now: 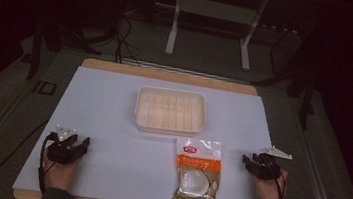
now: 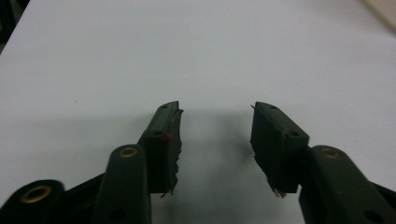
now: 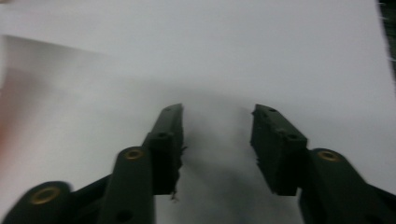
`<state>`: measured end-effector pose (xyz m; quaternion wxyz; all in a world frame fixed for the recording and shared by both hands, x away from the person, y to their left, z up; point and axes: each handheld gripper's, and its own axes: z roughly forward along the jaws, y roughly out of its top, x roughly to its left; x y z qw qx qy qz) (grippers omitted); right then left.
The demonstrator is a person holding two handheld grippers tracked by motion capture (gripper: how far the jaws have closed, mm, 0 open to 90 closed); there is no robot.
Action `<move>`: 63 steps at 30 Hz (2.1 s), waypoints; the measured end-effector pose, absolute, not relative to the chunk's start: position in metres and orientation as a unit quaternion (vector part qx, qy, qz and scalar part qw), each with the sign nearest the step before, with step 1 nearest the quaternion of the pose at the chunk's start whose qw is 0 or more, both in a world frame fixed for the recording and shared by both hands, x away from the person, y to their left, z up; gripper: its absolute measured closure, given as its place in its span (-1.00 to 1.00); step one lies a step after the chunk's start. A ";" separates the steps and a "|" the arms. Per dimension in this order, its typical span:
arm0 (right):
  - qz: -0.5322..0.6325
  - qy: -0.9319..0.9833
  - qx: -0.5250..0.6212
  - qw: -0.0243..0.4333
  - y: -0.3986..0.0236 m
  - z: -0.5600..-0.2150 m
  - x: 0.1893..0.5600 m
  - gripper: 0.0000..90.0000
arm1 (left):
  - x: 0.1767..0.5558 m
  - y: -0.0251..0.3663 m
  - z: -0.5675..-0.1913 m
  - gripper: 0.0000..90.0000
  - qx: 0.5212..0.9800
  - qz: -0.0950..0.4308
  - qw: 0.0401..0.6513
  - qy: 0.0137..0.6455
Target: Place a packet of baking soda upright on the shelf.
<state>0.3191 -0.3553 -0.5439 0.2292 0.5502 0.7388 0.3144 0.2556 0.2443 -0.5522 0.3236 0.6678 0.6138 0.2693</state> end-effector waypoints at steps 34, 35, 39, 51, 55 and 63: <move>0.354 0.820 0.419 0.160 -0.304 -0.502 0.338 -0.20 | 0.255 0.236 -0.552 0.22 0.698 0.280 0.312 0.581; 0.354 0.822 0.416 0.160 -0.303 -0.502 0.339 -0.20 | 0.255 0.236 -0.552 0.21 0.697 0.281 0.312 0.581; 0.351 0.832 0.402 0.154 -0.296 -0.500 0.343 -0.21 | 0.255 0.236 -0.552 0.21 0.697 0.280 0.313 0.581; 0.328 0.865 0.354 0.138 -0.270 -0.494 0.360 -0.16 | 0.255 0.237 -0.552 0.21 0.698 0.279 0.313 0.581; 0.318 0.873 0.345 0.132 -0.262 -0.494 0.367 -0.14 | 0.255 0.237 -0.552 0.21 0.698 0.279 0.313 0.581; 0.306 0.884 0.333 0.114 -0.250 -0.497 0.380 -0.14 | 0.255 0.237 -0.552 0.21 0.697 0.279 0.314 0.581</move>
